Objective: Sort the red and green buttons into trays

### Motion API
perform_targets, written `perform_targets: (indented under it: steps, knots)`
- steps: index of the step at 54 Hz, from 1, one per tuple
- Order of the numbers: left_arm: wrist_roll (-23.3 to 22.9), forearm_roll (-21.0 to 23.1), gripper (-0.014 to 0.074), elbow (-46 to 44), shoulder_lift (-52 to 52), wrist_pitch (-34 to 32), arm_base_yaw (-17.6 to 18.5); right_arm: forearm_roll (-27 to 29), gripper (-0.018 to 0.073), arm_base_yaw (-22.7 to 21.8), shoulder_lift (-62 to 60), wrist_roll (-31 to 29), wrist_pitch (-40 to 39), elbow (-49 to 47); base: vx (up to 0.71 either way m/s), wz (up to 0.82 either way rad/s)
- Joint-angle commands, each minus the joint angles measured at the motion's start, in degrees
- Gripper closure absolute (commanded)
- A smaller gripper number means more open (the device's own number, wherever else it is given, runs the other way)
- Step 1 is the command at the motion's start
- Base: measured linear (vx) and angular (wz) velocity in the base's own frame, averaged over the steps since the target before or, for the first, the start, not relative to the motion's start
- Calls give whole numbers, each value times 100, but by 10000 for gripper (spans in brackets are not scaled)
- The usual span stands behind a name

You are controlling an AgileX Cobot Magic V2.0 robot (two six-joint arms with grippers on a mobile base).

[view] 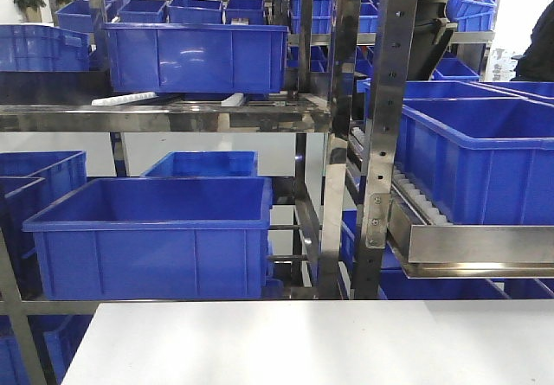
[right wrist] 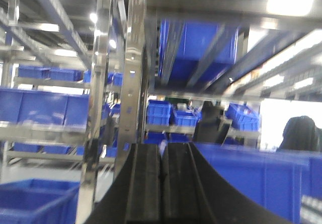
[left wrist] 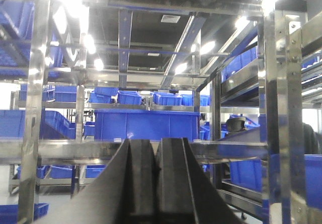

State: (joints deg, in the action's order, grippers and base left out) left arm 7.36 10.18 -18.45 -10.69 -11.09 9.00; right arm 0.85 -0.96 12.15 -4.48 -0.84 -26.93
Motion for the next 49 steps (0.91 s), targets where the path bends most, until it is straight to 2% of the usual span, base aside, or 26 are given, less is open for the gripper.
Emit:
perform_targets:
  steps: [1, 9, 16, 25, 34, 41, 49]
  knots:
    - [105, 60, 602, -929, -1067, -52, 2, -36, 572, -31, 1005, -214, -394, -896, 0, 0]
    - [105, 60, 602, -1833, -2467, 72, 2, -24, 572, -31, 2179, -209, -472, -1581, 0, 0]
    - [99, 60, 602, -2135, -3260, -62, 2, 11, 572, -31, 2824, -191, -561, -1648, 0, 0]
    - [92, 60, 599, -2154, -3778, -366, 2, 18, 571, -31, 3304, -191, -533, -1648, 0, 0]
    - [92, 55, 560, -2154, -3918, -348, 2, 18, 551, -31, 3418, -191, -537, -1648, 0, 0]
    - [101, -5, 475, -2154, -3918, -372, 2, -3, 476, -31, 3418, -191, -482, -1648, 0, 0]
    - [101, -139, 320, -2154, -3918, -352, 2, -3, 284, -31, 3418, -196, -456, -1648, 0, 0]
